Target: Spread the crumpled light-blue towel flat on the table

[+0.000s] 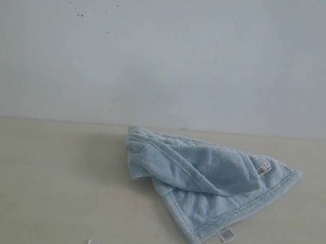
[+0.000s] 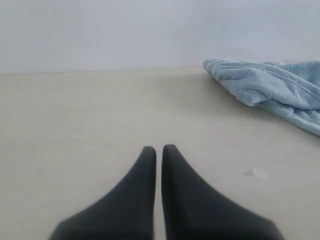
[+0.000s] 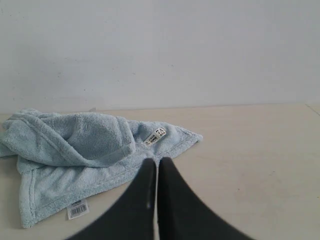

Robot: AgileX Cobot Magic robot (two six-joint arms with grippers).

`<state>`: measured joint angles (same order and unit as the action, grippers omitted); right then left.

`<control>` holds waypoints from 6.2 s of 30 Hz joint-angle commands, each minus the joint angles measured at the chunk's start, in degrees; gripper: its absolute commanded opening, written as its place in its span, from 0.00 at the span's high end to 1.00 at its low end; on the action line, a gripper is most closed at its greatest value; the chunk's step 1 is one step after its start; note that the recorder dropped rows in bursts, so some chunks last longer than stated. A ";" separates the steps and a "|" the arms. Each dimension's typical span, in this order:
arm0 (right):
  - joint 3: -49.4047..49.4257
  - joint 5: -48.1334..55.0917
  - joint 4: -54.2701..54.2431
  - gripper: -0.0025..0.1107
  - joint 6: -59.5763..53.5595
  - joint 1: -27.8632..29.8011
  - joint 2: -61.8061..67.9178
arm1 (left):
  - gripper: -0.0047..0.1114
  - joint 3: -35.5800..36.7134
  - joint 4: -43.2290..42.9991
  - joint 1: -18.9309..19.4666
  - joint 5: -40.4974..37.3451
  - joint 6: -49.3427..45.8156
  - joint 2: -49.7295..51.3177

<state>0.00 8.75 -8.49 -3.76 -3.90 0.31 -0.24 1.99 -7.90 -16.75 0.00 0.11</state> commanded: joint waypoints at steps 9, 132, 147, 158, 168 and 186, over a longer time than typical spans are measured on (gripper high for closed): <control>0.00 -0.61 0.09 0.97 0.19 -0.08 -0.31 | 0.92 0.24 -0.12 -0.02 0.44 0.00 -0.11; -75.43 27.06 -55.41 0.97 -56.86 2.15 121.85 | 0.47 -31.77 96.69 -0.13 -10.00 -85.74 76.18; -75.43 44.61 -60.17 0.97 -58.84 0.51 100.68 | 0.47 -31.64 96.51 -0.13 -22.79 -83.41 66.73; -75.30 47.59 -59.65 0.97 -58.08 -15.53 99.69 | 0.47 -31.64 96.66 -6.93 -26.32 -86.82 65.58; -75.30 44.82 -59.19 0.97 -57.67 -20.77 99.69 | 0.31 -31.77 97.95 -14.17 -20.39 -99.51 69.03; -75.42 51.50 -60.55 0.97 -57.65 -20.65 94.09 | 0.35 -36.22 97.95 -16.72 -17.46 -105.24 78.34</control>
<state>-75.26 58.41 -68.60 -61.21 -24.59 95.78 -35.18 99.24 -24.03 -34.61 -104.67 78.27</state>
